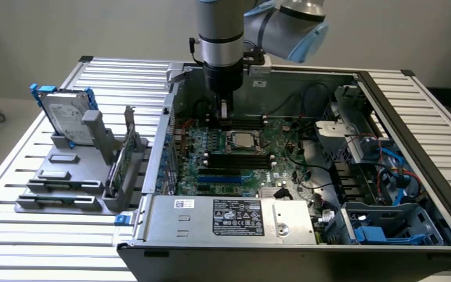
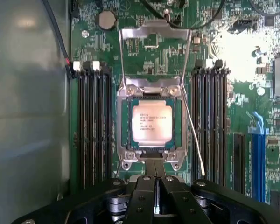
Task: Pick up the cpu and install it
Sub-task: 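Place the cpu into insertion slot, then close the cpu cover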
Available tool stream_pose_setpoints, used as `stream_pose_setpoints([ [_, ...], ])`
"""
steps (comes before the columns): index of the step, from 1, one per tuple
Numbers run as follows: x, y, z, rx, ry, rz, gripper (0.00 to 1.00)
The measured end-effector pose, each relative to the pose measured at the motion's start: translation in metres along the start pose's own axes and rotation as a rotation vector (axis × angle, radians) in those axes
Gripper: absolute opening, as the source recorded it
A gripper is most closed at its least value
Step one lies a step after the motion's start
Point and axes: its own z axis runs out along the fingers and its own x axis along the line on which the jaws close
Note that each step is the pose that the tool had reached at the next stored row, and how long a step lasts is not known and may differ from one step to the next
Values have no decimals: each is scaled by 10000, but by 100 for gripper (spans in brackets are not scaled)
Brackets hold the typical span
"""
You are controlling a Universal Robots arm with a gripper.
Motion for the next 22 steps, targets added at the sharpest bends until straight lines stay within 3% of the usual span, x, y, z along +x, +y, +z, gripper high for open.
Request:
stream_pose_setpoints([
  [6, -1, -17, -2, 60, -2, 0, 11],
  [17, 6, -13, -1, 65, 0, -2, 11],
  [22, 14, 176, 6, 66, 54, 4, 11],
])
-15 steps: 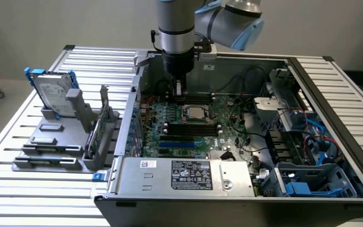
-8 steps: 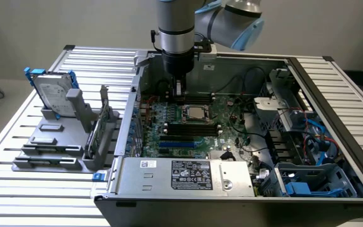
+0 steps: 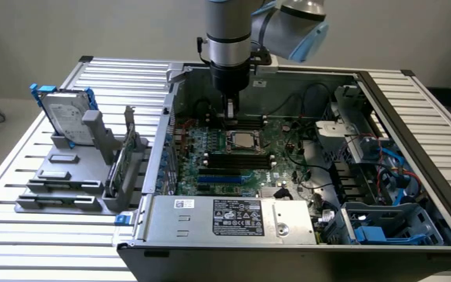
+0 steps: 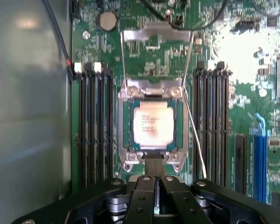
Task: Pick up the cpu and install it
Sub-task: 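Close the cpu cover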
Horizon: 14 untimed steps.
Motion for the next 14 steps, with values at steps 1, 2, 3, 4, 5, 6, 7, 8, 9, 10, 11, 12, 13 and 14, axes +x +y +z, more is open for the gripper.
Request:
stream_pose_setpoints([
  [1, 0, 47, -6, 2, 17, 3, 11],
  [2, 1, 93, -16, 3, 32, 3, 11],
  [3, 2, 139, -31, 3, 48, 5, 11],
  [4, 3, 187, -49, 5, 62, 7, 11],
  [5, 4, 234, -66, 6, 74, 6, 11],
  [6, 5, 281, -84, 7, 87, 8, 11],
  [7, 5, 328, -102, 10, 95, 8, 11],
  [8, 6, 377, -118, 13, 101, 9, 11],
  [9, 7, 423, -132, 16, 106, 11, 11],
  [10, 7, 469, -144, 18, 108, 9, 11],
  [11, 7, 515, -153, 21, 109, 11, 11],
  [12, 4, 561, -156, 25, 109, 9, 11],
  [13, -1, 609, -158, 30, 109, 10, 11],
  [14, -6, 654, -158, 34, 110, 10, 11],
])
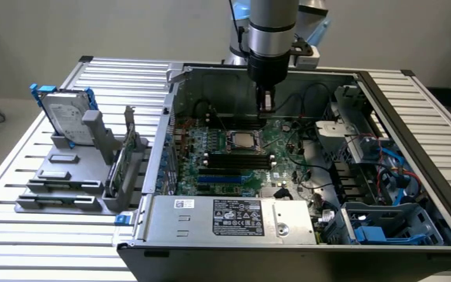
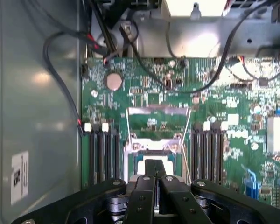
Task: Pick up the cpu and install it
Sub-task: 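Close the cpu cover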
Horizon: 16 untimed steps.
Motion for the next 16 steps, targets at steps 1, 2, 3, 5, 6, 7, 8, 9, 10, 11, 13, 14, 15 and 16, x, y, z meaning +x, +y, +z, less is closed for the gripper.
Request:
stream_pose_setpoints([
  [1, -6, 49, 0, 6, 0, 1, 11],
  [2, -13, 95, 0, 13, -2, 0, 11],
  [3, -20, 140, 0, 20, -2, 0, 11],
  [5, -35, 233, 2, 37, -3, 0, 11],
  [6, -43, 278, 4, 47, -3, 2, 11],
  [7, -50, 323, 4, 56, -4, 1, 11],
  [8, -58, 370, 6, 65, -3, 2, 11],
  [9, -65, 417, 7, 73, -3, 0, 11],
  [10, -72, 461, 7, 82, -3, 2, 11],
  [11, -78, 507, 8, 88, -2, 2, 11],
  [13, -85, 597, 10, 98, -3, 2, 11],
  [14, -86, 630, 13, 99, -3, 2, 11],
  [15, -85, 653, 18, 100, 0, 3, 11],
  [16, -85, 672, 29, 102, 1, 3, 11],
])
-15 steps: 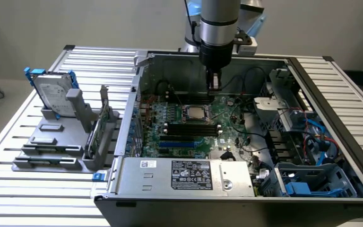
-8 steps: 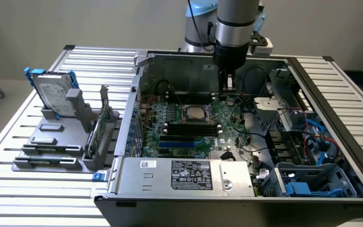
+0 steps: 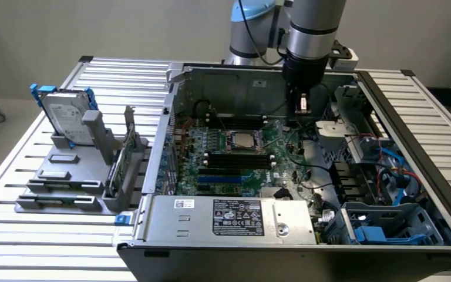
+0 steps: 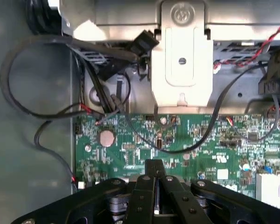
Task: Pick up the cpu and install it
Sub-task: 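Close the cpu cover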
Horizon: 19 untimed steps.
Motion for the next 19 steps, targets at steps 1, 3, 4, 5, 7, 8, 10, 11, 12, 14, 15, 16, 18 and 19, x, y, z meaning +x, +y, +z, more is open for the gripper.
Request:
stream_pose_setpoints([
  [1, -1, 14, 14, 4, -2, -1, 11],
  [3, -1, 32, 51, 9, -1, -1, 11],
  [4, -1, 34, 69, 9, -1, -1, 11],
  [5, -2, 33, 88, 11, -2, 0, 11],
  [7, -3, 31, 121, 23, -2, 1, 11],
  [8, -3, 30, 133, 42, -2, 0, 11],
  [10, -3, 29, 150, 121, -2, 1, 11],
  [11, -3, 29, 155, 170, -5, 3, 11],
  [12, -4, 28, 158, 229, -6, 4, 11],
  [14, -4, 28, 158, 446, -10, 9, 11],
  [15, -4, 27, 158, 574, -14, 11, 11],
  [16, -4, 26, 157, 697, -17, 12, 11],
  [18, -3, 13, 160, 883, -6, 20, 11],
  [19, -5, 1, 158, 942, -11, 22, 11],
])
